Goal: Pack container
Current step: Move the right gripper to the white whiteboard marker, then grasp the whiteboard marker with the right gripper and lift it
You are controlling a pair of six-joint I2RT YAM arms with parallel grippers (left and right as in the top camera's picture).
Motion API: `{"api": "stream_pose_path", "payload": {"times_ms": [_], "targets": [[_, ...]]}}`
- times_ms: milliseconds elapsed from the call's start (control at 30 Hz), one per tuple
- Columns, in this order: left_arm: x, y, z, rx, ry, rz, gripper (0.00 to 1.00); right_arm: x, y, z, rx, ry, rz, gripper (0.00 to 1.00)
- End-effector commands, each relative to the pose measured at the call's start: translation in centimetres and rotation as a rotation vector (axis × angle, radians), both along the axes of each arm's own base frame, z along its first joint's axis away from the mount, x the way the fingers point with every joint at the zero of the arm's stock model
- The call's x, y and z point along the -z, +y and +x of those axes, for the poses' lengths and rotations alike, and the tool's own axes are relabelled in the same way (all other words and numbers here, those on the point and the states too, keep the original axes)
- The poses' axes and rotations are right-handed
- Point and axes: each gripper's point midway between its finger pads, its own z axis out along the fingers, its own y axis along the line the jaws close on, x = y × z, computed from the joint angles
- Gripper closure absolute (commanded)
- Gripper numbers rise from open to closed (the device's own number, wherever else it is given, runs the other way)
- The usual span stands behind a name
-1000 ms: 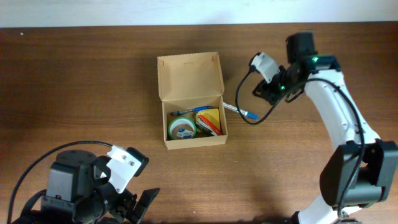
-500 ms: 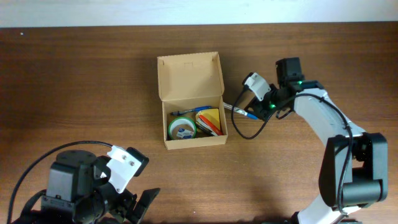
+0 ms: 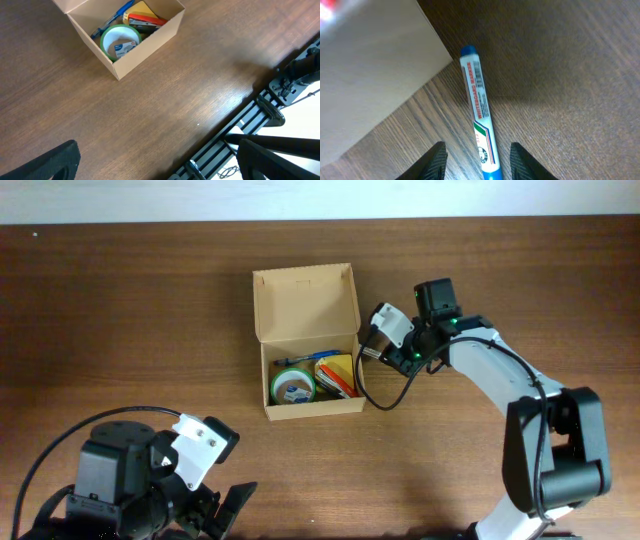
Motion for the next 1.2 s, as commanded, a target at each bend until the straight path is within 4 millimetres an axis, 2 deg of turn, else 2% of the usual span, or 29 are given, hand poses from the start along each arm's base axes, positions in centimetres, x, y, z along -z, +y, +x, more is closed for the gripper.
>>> {"api": "stream_pose_path", "payload": {"times_ms": [0,333,800,967,1167], "targets": [[-0.4,-0.3,-0.1,0.003,-0.003,-0.021,0.0,1.4,-0.5,-0.3,0.013,0.026,-0.035,0.58],[-0.5,-0.3,-0.1,0.003,-0.003,-0.021,0.0,3.1,-0.5,-0.5,0.013,0.061,-0.042,0.58],[-0.5,-0.3,-0.1,0.003,-0.003,-0.021,0.0,4.1,-0.6,-0.4,0.013,0.072,-0.046,0.59],[-0.4,-0.3,-0.1,0.003,-0.003,-0.021,0.01,5.0,-1.4,-0.3,0.029,0.08,-0.097,0.59],[-0.5,-0.3,-0.1,0.003,-0.003,-0.021,0.0,5.2,-1.8,-0.1,0.038,0.073,-0.118,0.74]]}}
